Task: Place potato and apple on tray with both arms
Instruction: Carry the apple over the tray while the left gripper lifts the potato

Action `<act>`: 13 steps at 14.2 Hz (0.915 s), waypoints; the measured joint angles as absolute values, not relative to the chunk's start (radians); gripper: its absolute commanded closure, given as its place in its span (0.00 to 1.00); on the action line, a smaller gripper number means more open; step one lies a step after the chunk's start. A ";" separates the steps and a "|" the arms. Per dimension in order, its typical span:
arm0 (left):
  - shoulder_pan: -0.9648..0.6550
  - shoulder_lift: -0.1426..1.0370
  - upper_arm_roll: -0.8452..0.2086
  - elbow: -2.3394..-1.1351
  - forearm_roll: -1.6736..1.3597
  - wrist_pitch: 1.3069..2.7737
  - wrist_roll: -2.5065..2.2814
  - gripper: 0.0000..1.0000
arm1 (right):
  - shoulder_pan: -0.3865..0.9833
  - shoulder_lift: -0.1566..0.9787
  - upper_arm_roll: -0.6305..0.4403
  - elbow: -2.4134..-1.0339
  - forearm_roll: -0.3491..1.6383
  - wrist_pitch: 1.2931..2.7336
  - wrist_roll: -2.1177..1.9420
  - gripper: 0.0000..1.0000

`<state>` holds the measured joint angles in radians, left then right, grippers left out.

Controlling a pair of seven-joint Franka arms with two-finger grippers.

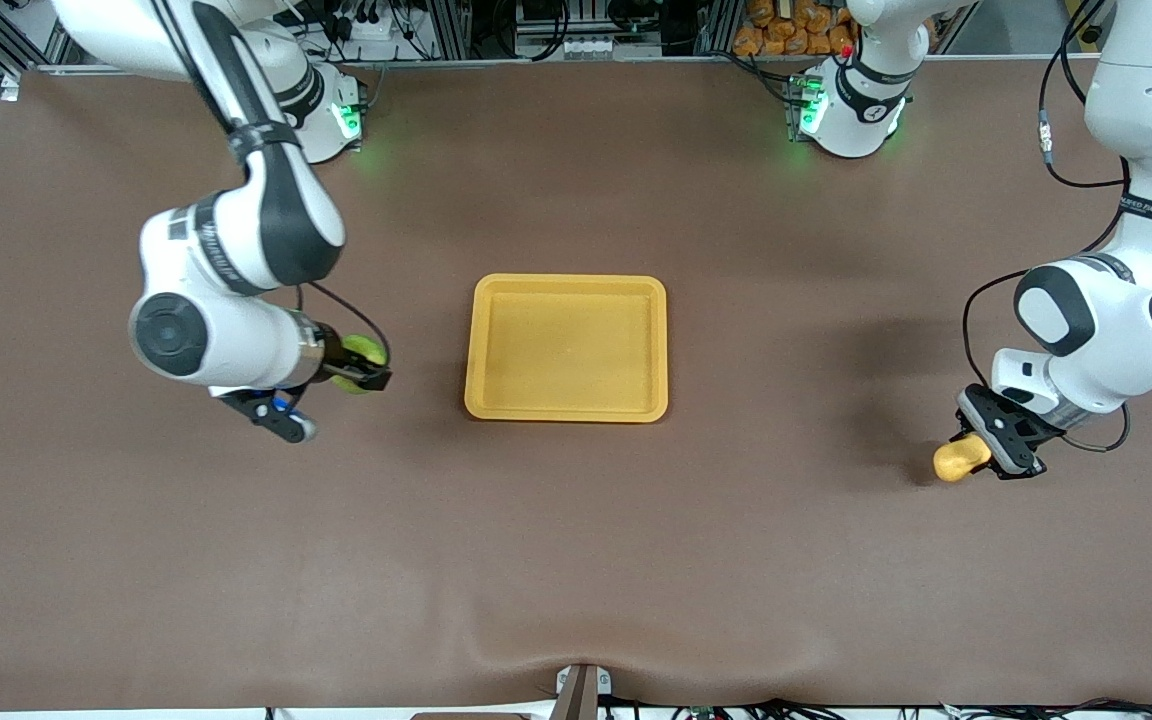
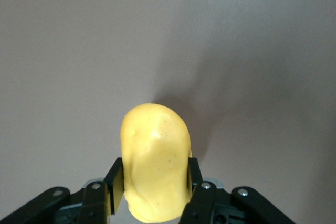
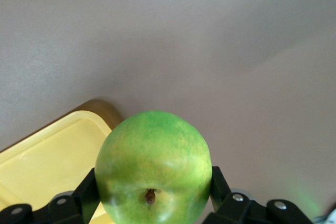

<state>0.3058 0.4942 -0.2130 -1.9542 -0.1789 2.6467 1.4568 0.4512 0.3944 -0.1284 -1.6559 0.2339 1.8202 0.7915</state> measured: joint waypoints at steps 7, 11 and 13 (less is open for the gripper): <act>0.303 0.459 -0.257 -1.952 -0.179 2.570 1.204 0.81 | 0.575 0.400 -0.129 -1.752 0.296 2.008 0.918 1.00; 0.283 0.440 -0.268 -1.952 -0.179 2.529 1.091 0.81 | 0.650 0.447 -0.128 -1.769 0.299 2.117 1.014 1.00; 0.272 0.435 -0.268 -1.952 -0.179 2.522 1.043 0.82 | 0.692 0.488 -0.128 -1.772 0.299 2.170 1.051 1.00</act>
<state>0.2716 0.4348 -0.2683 -1.9521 -0.1789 2.5221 1.0432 0.6920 0.4877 -0.1276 -1.7723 0.2987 2.1695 1.0513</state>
